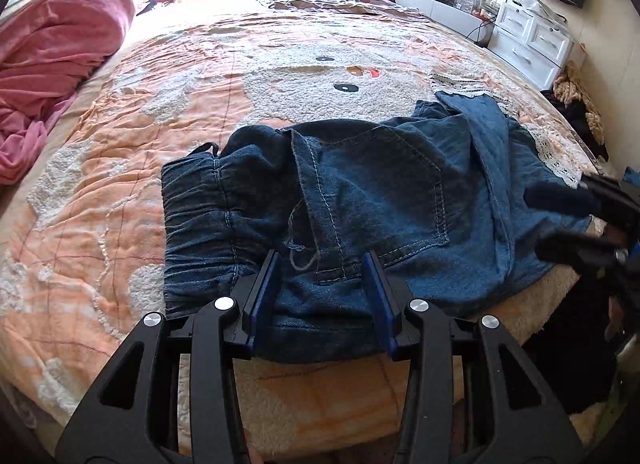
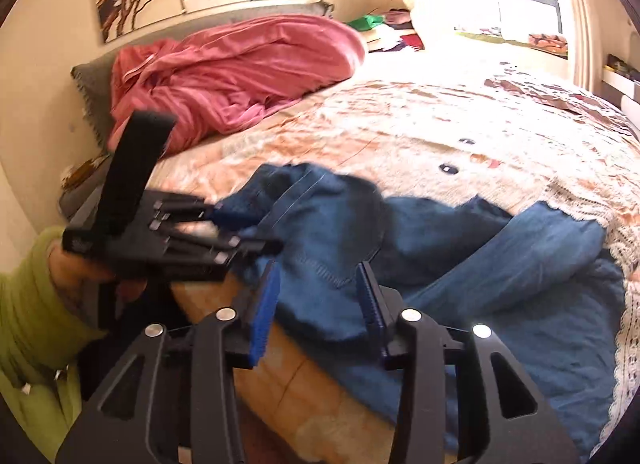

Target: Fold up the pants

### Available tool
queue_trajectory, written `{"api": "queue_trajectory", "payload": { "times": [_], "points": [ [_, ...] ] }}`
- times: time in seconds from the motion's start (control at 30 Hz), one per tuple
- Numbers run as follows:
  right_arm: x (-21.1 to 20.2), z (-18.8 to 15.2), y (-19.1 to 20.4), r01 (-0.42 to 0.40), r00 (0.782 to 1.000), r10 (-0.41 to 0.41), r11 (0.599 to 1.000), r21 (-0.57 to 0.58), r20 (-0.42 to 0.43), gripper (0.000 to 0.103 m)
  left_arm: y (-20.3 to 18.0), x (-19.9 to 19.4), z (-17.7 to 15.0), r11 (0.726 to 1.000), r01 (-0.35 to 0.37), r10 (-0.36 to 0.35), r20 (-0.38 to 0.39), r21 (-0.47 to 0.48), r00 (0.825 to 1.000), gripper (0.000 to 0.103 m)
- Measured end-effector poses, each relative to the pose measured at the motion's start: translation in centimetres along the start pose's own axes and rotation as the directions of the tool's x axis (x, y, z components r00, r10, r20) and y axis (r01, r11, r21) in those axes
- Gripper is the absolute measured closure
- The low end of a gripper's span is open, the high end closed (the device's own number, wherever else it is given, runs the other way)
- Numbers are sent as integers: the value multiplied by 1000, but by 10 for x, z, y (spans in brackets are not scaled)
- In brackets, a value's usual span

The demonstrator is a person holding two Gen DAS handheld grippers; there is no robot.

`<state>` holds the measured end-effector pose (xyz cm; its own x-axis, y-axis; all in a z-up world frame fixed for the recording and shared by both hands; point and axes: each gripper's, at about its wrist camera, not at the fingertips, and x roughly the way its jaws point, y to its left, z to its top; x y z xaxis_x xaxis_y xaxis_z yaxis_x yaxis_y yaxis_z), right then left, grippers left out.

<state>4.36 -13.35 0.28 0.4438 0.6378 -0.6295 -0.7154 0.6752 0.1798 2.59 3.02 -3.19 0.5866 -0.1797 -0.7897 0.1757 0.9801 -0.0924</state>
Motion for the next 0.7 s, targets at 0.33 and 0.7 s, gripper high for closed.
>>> {"api": "queue_trajectory", "payload": {
  "times": [0.33, 0.7],
  "points": [
    [50, -12, -27, 156, 971, -142, 986, 58, -194, 57, -1, -2, -1, 1000, 0, 0, 1, -12, 1000, 68],
    [42, -21, -29, 142, 977, -127, 987, 81, -171, 55, -3, -5, 2, 1000, -8, 8, -2, -18, 1000, 63]
  ]
}}
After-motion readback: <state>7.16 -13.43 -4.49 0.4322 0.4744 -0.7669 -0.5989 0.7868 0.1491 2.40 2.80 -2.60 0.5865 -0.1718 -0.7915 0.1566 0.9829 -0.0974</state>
